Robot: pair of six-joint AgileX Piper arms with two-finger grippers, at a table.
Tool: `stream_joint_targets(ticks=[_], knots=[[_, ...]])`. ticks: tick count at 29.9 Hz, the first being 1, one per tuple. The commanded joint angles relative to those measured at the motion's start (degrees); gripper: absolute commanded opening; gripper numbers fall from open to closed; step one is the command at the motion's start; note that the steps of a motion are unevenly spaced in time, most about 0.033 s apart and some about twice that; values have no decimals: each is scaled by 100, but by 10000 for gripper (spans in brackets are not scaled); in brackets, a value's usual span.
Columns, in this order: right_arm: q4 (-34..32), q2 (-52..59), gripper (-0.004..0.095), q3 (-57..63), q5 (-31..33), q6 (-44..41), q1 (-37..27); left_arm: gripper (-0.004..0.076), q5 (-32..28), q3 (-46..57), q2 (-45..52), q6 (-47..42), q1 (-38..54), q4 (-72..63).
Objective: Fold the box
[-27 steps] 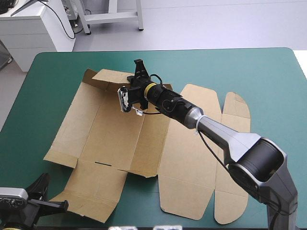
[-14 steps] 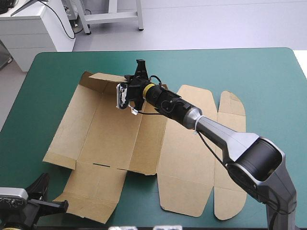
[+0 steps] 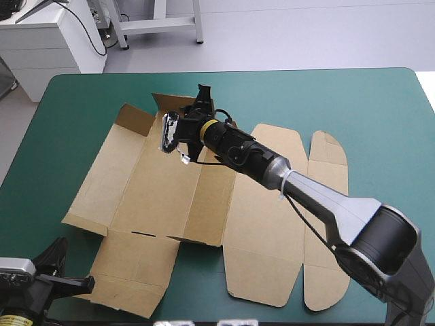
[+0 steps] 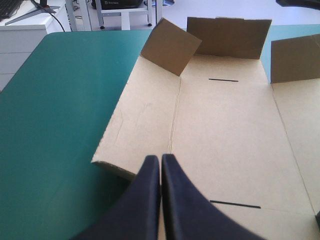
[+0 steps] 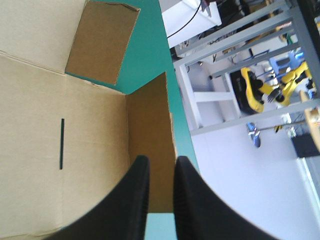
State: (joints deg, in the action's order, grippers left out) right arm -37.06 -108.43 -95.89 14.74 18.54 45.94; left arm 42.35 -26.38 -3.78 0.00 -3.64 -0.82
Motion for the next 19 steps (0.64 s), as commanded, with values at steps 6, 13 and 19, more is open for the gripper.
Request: stream_joint_targets(ticks=[6,13,19], knots=[[-122,1114,0,167,1055,-2050,109,-8,-389,-1337,-1662,-33,-30,611],[-142,2295,0,1667,1157,-2954,86,-8,95,-2496,-3214,266,-30,1011],[-166,3311,-2,2899,1173,-3841,74,-8,564,-3255,-4408,609,-30,1173]])
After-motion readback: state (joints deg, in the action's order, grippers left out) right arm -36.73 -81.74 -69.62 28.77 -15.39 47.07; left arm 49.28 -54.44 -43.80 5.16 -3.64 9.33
